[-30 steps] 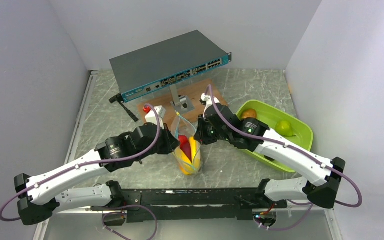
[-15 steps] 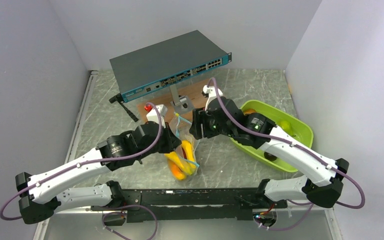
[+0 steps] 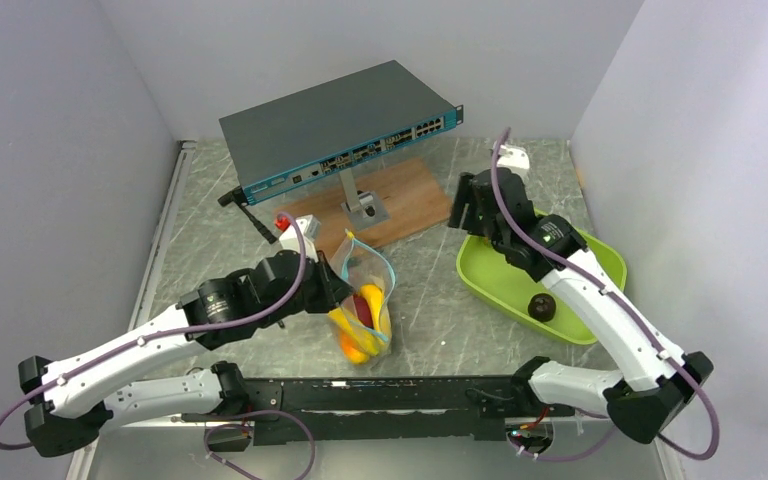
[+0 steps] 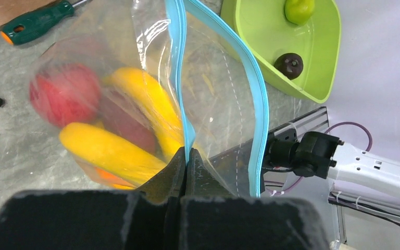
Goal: Place the food in the zip-top bag and seal the zipper
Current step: Pick up the fake vegetable from the bin.
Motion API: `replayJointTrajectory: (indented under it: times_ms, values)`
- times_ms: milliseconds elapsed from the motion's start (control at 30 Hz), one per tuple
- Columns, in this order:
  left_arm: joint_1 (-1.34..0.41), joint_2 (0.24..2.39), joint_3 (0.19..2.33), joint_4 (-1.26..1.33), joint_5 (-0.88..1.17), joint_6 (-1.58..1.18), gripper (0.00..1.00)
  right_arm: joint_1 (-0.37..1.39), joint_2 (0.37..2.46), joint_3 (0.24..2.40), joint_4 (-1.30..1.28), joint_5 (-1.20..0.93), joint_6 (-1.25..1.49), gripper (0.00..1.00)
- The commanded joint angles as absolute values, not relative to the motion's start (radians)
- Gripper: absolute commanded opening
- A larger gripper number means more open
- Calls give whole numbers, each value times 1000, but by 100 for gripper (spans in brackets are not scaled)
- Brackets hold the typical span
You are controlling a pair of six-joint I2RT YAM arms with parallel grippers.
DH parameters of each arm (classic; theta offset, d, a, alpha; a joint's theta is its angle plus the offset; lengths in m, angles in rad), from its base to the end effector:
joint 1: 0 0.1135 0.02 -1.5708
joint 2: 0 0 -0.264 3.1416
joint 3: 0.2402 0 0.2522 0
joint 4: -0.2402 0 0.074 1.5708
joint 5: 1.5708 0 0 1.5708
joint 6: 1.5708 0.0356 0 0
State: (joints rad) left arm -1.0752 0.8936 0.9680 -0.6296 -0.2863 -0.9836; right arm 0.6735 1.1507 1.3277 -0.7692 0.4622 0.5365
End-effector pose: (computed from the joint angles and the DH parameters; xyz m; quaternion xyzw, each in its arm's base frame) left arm 0.0974 -0.1591 0.3403 -0.0297 0.8671 -0.3482 0.3549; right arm 0.1903 0.1315 0.3976 0.0486 0.8645 0.0939 0.4913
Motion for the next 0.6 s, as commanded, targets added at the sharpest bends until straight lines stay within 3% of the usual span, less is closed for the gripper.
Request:
replayJointTrajectory:
  times_ms: [0, 167, 567]
  values:
    - [-1078, 856, 972, -666, -302, -1001, 0, 515, 1108, 1168, -672, 419, 591, 69]
    - [-1078, 832, 963, -677, -316, -1003, 0, 374, 1118, 1018, -577, 305, 635, 70]
    - [-1078, 831, 951, -680, -303, -1018, 0, 60, 1300, 898, -471, 164, 711, 69]
